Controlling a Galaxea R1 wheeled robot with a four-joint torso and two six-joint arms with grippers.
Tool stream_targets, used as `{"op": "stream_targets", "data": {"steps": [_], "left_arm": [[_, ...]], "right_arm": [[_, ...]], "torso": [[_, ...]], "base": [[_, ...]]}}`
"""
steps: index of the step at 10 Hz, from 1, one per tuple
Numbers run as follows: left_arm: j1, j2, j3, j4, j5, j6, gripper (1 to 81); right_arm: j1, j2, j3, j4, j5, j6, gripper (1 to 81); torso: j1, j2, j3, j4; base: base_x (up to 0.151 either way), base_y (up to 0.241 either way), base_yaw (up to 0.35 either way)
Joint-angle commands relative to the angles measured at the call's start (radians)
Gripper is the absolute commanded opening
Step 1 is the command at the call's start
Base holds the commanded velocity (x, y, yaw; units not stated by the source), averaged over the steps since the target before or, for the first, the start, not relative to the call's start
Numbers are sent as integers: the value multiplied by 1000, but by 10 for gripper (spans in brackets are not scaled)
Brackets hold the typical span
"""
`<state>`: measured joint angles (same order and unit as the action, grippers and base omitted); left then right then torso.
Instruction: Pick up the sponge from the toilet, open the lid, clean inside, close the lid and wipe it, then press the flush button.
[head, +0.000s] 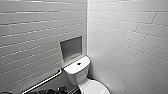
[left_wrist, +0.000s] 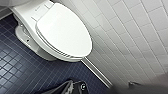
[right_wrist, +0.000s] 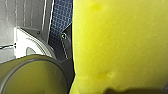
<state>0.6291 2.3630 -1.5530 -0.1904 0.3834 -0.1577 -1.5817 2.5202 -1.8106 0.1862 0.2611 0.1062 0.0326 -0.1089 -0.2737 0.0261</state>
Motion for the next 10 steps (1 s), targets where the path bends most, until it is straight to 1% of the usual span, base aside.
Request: {"op": "stream_targets", "data": {"steps": [1,2,4,5,7,10], "left_arm": [[-199,2,11,-50,66,-46,811],[-226,12,-1,-52,68,-57,811],[-286,36,-42,-52,71,-106,811],[-315,49,-67,-52,89,-123,811],[-372,62,-111,-56,92,-155,811],[-432,82,-176,-61,92,-181,811]], "right_arm": [[19,-25,38,-13,-62,0,10],[19,-27,38,-14,-62,0,10],[19,-28,38,-14,-62,0,10],[21,-29,38,-14,-62,0,10],[22,-28,38,-13,-62,0,10],[19,-28,41,-11,-49,0,10]], "torso": [[0,0,-48,0],[0,0,-70,0],[1,1,-114,0],[1,2,-85,0],[1,2,-101,0],[2,2,-101,0]], "base": [[0,0,0],[0,0,0],[0,0,0],[0,0,0],[0,0,0],[0,0,0]]}}
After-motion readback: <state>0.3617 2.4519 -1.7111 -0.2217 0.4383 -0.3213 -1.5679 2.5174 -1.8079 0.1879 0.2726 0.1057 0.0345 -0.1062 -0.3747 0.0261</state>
